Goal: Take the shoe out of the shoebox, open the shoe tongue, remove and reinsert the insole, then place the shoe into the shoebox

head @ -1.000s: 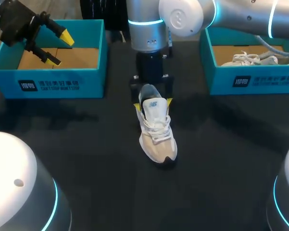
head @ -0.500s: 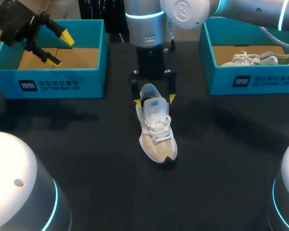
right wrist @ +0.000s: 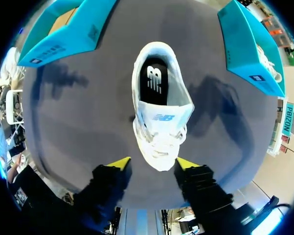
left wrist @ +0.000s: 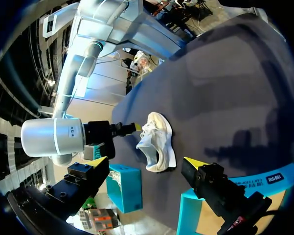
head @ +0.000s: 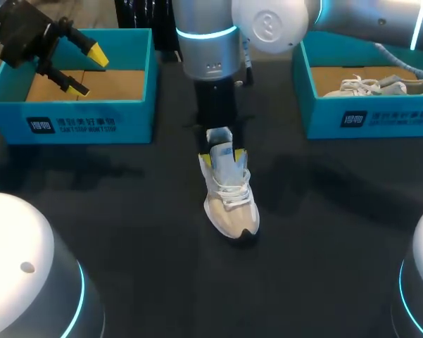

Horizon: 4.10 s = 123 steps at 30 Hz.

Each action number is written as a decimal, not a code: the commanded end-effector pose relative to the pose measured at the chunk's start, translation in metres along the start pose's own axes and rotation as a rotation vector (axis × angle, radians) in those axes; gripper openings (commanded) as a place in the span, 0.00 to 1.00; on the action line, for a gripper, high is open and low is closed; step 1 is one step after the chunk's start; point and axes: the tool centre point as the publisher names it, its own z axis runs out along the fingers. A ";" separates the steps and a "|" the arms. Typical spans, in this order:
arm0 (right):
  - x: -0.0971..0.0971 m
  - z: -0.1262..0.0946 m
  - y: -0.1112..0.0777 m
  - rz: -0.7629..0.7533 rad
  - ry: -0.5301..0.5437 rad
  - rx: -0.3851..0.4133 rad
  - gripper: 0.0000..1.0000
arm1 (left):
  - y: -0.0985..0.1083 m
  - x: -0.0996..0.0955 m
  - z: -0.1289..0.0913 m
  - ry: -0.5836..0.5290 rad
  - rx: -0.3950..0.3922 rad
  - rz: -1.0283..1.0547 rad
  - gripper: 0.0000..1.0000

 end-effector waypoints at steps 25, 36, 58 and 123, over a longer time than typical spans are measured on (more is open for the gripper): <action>-0.012 0.046 0.033 -0.062 0.049 0.001 0.33 | 0.000 0.000 -0.001 0.003 0.001 0.000 1.00; -0.017 0.047 0.056 -0.103 0.033 -0.004 0.39 | 0.000 0.000 -0.001 0.003 0.001 0.000 1.00; -0.019 0.029 0.086 -0.370 0.033 -0.166 0.48 | 0.000 0.000 -0.001 0.003 0.001 0.000 1.00; -0.023 0.077 0.193 -1.426 -0.255 -0.254 0.54 | 0.000 0.000 -0.001 0.003 0.001 0.000 1.00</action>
